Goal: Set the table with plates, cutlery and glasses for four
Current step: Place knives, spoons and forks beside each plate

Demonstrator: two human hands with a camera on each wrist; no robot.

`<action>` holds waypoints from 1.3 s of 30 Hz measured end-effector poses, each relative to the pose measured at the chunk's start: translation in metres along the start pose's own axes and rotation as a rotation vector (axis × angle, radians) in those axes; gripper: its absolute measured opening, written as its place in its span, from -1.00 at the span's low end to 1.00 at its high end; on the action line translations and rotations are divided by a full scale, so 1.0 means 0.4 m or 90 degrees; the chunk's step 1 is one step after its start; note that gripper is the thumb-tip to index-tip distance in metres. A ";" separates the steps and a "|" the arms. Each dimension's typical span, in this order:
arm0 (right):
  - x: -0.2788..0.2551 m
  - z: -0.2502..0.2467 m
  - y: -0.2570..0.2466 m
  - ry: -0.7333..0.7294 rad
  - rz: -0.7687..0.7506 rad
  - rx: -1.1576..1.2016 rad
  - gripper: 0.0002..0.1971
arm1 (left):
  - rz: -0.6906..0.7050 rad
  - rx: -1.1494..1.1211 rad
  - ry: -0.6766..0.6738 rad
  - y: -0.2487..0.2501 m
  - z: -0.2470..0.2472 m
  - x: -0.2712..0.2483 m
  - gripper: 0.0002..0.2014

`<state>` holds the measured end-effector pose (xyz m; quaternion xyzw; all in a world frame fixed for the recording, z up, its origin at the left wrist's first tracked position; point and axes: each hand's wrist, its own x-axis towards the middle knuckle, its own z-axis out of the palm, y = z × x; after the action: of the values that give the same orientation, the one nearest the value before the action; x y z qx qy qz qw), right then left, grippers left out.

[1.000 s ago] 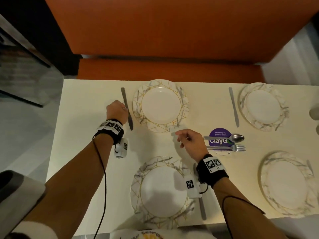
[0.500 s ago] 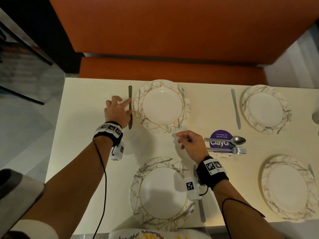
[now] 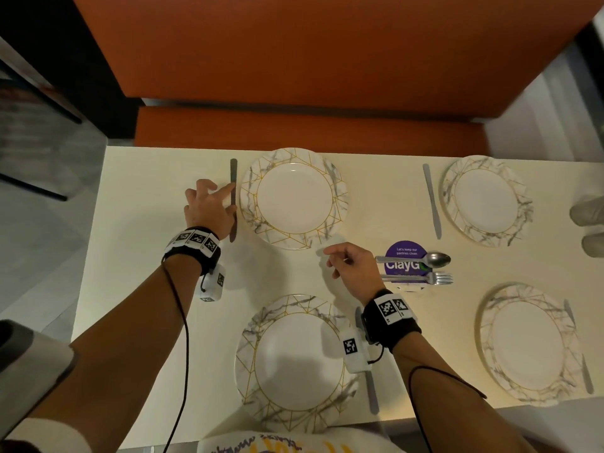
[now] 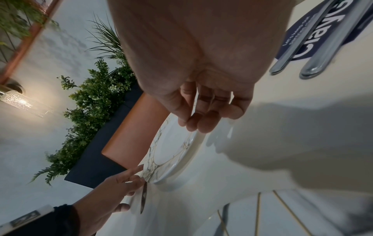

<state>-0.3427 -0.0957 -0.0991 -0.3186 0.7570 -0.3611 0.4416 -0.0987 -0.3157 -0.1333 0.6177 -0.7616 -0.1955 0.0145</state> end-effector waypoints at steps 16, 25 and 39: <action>-0.018 -0.186 0.043 0.081 0.026 0.022 -0.78 | 0.135 -0.211 0.149 0.257 0.004 -0.147 -0.81; -0.002 -0.417 0.168 0.238 0.005 -0.178 -0.84 | 0.229 -0.251 -0.053 0.577 0.151 -0.286 -0.92; 0.058 -0.589 0.238 0.101 0.120 -0.358 -0.84 | 0.153 -0.096 -0.137 0.817 0.331 -0.385 -0.82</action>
<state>-0.5795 -0.0010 -0.1059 -0.3278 0.8856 -0.1185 0.3070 -0.4026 -0.0803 -0.1187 0.4951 -0.8101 -0.3140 0.0029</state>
